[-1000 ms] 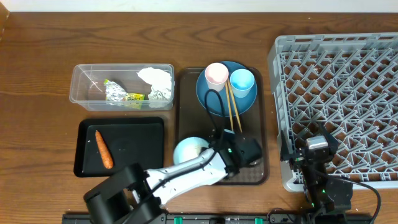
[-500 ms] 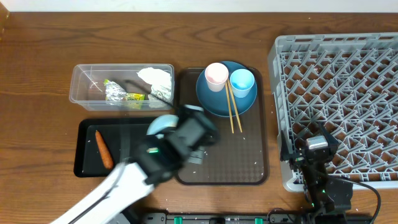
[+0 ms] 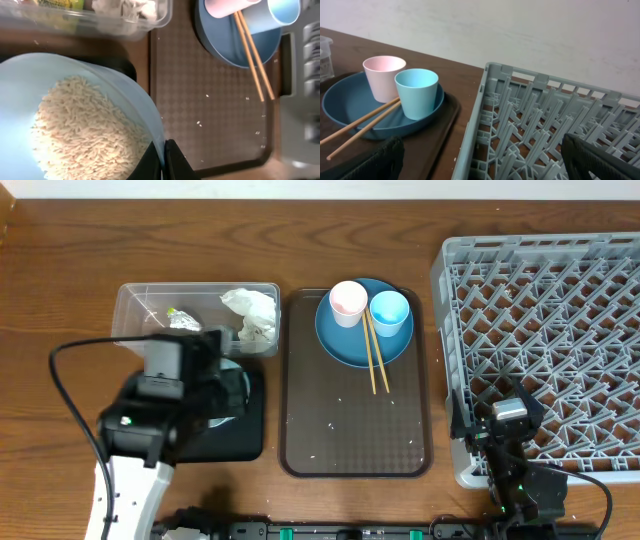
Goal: Sort waste into correct bins and load items into the dishwasher rack
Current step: 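Carry the bowl over the black tray and tip the rice out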
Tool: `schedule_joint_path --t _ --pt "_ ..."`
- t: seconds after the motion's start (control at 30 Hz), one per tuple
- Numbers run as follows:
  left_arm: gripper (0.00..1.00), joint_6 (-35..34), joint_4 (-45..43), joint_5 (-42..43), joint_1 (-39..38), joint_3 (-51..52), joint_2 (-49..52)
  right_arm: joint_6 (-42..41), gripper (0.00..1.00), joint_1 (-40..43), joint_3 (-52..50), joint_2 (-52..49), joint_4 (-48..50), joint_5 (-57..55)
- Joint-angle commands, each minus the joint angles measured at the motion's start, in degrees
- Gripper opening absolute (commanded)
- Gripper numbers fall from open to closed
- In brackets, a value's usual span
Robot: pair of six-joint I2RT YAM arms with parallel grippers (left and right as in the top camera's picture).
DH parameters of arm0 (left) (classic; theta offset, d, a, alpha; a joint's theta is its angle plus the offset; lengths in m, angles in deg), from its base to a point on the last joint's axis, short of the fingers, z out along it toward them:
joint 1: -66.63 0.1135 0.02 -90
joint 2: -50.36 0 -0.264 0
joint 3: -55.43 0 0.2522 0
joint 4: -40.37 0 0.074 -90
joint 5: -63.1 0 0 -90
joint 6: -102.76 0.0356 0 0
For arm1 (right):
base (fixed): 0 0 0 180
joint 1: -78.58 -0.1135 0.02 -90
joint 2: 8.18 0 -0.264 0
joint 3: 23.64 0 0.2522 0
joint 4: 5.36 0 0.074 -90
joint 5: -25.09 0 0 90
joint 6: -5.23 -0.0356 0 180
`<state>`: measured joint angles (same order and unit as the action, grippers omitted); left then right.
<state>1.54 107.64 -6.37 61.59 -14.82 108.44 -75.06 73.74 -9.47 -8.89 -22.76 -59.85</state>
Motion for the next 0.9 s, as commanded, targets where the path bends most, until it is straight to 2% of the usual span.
schedule_joint_path --t 0.0,0.2,0.4,0.6,0.87 --pt "0.06 8.04 -0.70 16.31 9.01 2.32 0.52 0.44 0.99 0.33 -0.09 0.22 -0.24 -0.35" --pt "0.06 15.02 -3.21 33.59 23.78 8.52 3.58 0.44 0.99 0.33 -0.09 0.22 -0.24 -0.35" --pt "0.06 21.90 -7.85 50.12 33.14 15.34 11.10 0.44 0.99 0.33 -0.09 0.22 -0.24 -0.35" --pt "0.06 26.69 -8.09 63.84 35.74 15.82 20.09 0.44 0.99 0.33 -0.09 0.22 -0.24 -0.35" --pt "0.06 26.67 -8.92 68.98 35.91 15.82 24.90 0.44 0.99 0.33 -0.09 0.22 -0.24 -0.35"
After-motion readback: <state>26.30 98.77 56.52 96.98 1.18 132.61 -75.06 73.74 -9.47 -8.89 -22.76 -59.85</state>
